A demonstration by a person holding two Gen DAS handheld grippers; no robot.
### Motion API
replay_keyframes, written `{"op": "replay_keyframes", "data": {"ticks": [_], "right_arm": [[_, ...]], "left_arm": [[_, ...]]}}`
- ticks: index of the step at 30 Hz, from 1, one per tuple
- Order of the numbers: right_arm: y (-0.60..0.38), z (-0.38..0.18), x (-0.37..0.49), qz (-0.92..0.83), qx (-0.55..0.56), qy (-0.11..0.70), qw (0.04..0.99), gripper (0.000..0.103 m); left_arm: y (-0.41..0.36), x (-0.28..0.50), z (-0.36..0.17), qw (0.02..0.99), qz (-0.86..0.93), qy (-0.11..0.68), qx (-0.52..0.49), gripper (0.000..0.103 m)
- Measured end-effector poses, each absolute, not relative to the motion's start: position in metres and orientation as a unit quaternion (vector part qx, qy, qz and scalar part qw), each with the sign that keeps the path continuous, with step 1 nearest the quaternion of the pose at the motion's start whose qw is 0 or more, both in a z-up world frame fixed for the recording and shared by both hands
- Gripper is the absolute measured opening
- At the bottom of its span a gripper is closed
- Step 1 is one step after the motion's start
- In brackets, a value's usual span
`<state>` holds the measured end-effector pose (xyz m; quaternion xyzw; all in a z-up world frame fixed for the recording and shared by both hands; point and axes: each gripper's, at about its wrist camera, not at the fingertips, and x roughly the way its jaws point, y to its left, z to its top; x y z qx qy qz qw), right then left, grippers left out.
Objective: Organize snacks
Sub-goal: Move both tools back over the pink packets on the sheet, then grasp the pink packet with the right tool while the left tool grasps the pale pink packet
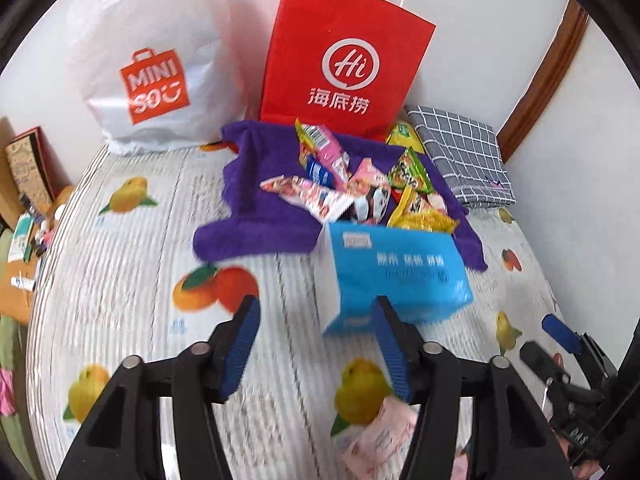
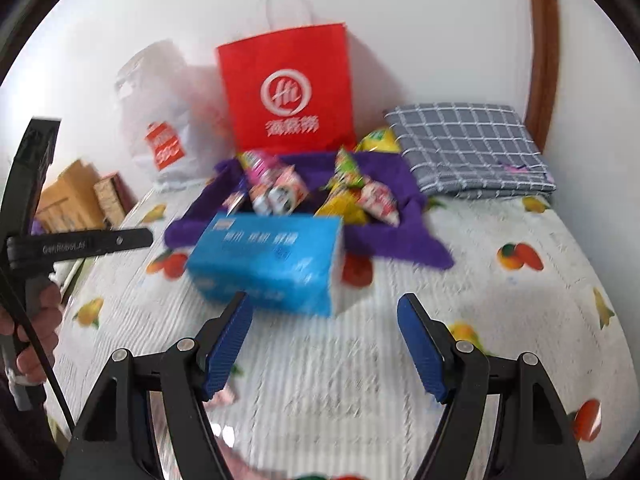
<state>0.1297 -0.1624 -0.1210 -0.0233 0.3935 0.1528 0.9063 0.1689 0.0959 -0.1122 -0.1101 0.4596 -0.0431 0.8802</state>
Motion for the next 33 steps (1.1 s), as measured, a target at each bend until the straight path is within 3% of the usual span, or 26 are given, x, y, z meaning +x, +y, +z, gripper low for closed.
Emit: {"op": "replay_keyframes", "data": {"ticks": [9,18,23,30,33], "right_arm": [[-0.14,-0.143,0.068,0.246,-0.045,0.416,0.874,0.074],[-0.125,-0.171,0.024,0.31,-0.112,0.433,0.839,0.067],[-0.119,-0.194,0.028,0.309,-0.134,0.448,0.828,0.061],[-0.116,-0.207,0.039,0.296,-0.147,0.44,0.835,0.043],[-0.129,-0.206,0.053,0.265,-0.134,0.438,0.849,0.041]], "left_arm": [[0.104,0.126,-0.13,0.876,-0.027,0.469,-0.112,0.061],[0.103,0.095,-0.143,0.875,-0.033,0.469,-0.116,0.061],[0.098,0.088,-0.152,0.872,-0.038,0.476,-0.111,0.061],[0.089,0.085,-0.165,0.869,-0.056,0.48,-0.109,0.061],[0.08,0.087,-0.168,0.867,-0.076,0.482,-0.101,0.061]]}}
